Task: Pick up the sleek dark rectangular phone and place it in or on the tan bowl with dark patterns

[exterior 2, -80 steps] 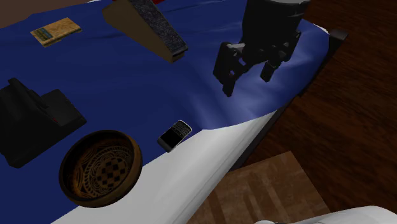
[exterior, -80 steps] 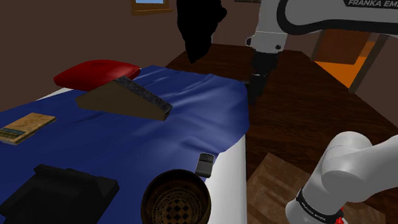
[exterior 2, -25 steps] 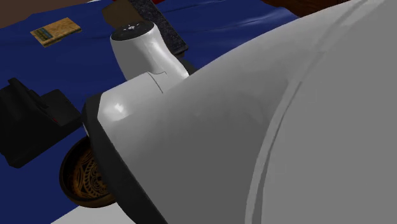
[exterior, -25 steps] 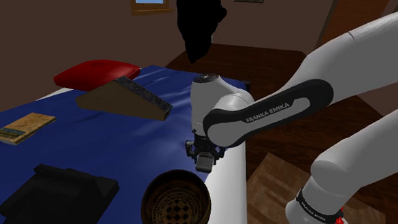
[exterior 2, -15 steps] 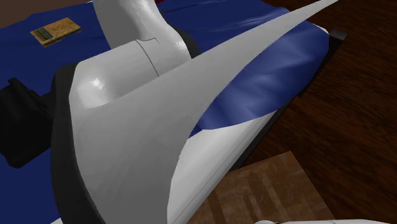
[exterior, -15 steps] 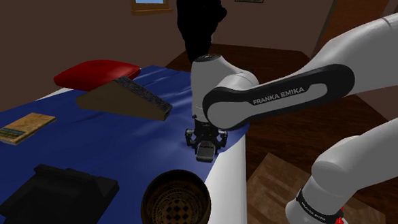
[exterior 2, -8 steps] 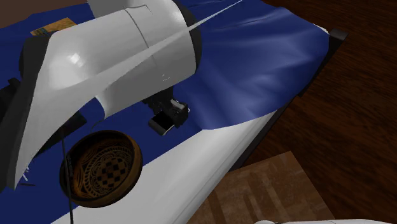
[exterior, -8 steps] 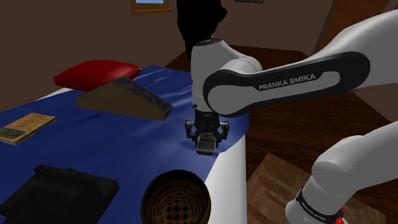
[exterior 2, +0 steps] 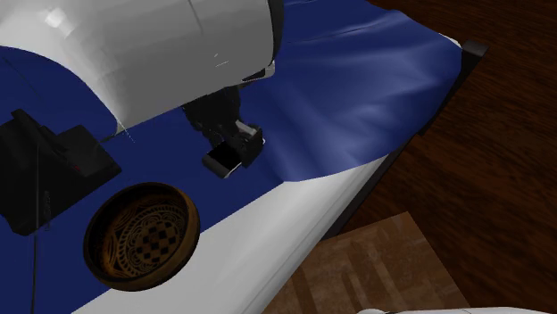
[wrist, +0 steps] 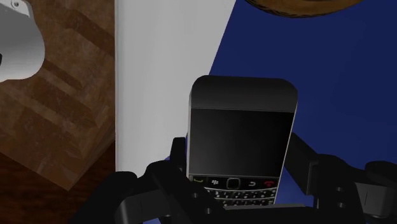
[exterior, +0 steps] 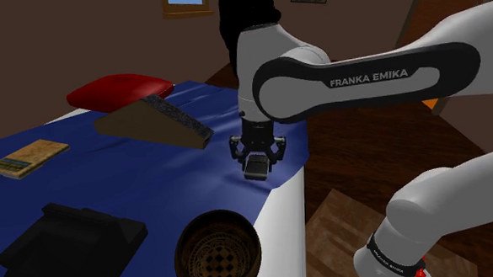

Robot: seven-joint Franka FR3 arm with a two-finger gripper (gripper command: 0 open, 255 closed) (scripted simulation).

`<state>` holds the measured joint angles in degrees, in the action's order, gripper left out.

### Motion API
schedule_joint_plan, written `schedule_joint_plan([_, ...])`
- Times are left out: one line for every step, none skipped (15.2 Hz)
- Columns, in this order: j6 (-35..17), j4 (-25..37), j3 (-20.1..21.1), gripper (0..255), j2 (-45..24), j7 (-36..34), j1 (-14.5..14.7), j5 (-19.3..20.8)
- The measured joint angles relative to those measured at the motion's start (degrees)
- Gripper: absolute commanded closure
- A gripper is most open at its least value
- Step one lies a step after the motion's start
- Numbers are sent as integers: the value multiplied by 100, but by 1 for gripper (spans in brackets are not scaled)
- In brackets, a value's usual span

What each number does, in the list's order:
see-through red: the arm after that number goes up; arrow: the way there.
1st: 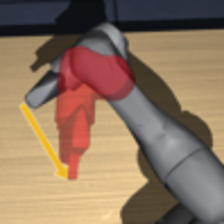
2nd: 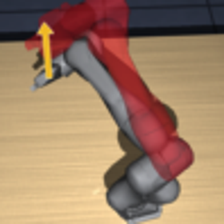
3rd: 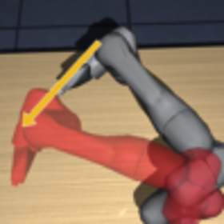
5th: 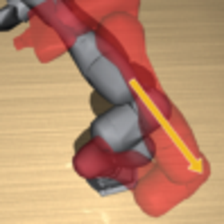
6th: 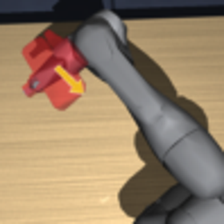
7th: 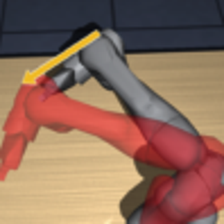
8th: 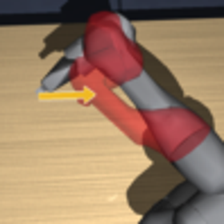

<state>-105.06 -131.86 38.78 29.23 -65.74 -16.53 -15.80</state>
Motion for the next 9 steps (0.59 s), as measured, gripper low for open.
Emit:
schedule_joint_plan([66, 51, -27, 255, 13, 13, -4, 10])
schedule_joint_plan([139, 104, -45, 255, 33, 10, 1, 11])
schedule_joint_plan([179, 167, -3, 255, 19, -52, 11, 3])
schedule_joint_plan([227, 251, 69, 255, -3, -151, 30, -15])
schedule_joint_plan([270, 326, 154, 255, -17, -267, 58, -42])
schedule_joint_plan([289, 432, 316, 255, -74, -456, 91, -80])
schedule_joint_plan([295, 500, 431, 255, -116, -596, 110, -102])
schedule_joint_plan([298, 531, 538, 255, -120, -731, 149, -145])
schedule_joint_plan([269, 609, 685, 255, -205, -883, 147, -150])
